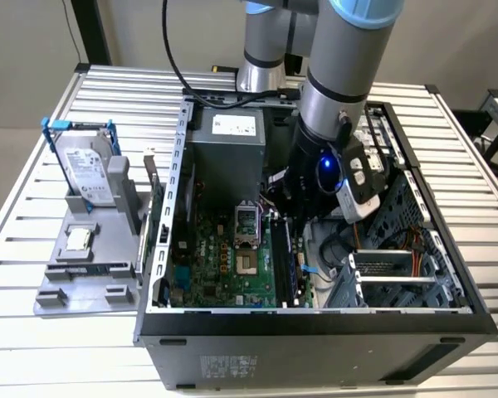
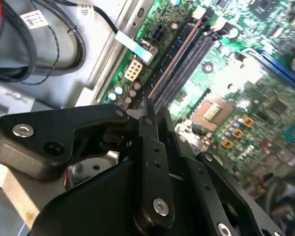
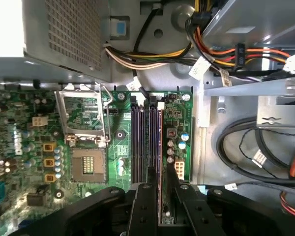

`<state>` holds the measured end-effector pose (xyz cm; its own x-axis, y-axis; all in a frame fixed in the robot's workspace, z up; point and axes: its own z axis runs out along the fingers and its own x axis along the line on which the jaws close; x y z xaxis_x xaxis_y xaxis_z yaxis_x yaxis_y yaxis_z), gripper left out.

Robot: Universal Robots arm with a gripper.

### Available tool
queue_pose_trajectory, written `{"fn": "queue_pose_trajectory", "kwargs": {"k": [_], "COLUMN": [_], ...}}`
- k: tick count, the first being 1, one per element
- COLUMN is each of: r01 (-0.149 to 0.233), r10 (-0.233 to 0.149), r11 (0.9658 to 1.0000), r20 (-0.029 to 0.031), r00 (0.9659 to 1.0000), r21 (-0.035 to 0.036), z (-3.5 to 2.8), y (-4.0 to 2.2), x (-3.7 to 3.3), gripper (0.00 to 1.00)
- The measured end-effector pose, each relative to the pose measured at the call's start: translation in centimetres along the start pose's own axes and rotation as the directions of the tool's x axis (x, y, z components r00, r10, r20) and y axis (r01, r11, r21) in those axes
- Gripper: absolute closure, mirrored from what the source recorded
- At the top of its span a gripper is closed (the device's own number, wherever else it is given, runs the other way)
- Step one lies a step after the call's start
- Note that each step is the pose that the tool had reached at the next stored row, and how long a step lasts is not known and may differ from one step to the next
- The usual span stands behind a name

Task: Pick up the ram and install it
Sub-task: 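Insert the ram into the slot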

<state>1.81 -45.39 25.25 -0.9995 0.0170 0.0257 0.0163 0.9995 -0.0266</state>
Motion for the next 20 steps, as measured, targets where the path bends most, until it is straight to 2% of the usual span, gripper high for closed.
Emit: {"fn": "queue_pose_trajectory", "kwargs": {"k": [2,3,20], "r01": [0.000,0.000,0.003], "r10": [0.000,0.000,-0.003], "r11": [1.0000,1.0000,1.0000], "r20": [0.0000,0.0000,0.0000], "r00": [1.0000,1.0000,1.0000], "r21": [-0.0001,0.0000,0.0001], "z": [0.00,0.00,0.00], "y": [0.00,0.00,0.00], "x": [0.02,0.03,0.25], "gripper": [0.00,1.00,1.00]}}
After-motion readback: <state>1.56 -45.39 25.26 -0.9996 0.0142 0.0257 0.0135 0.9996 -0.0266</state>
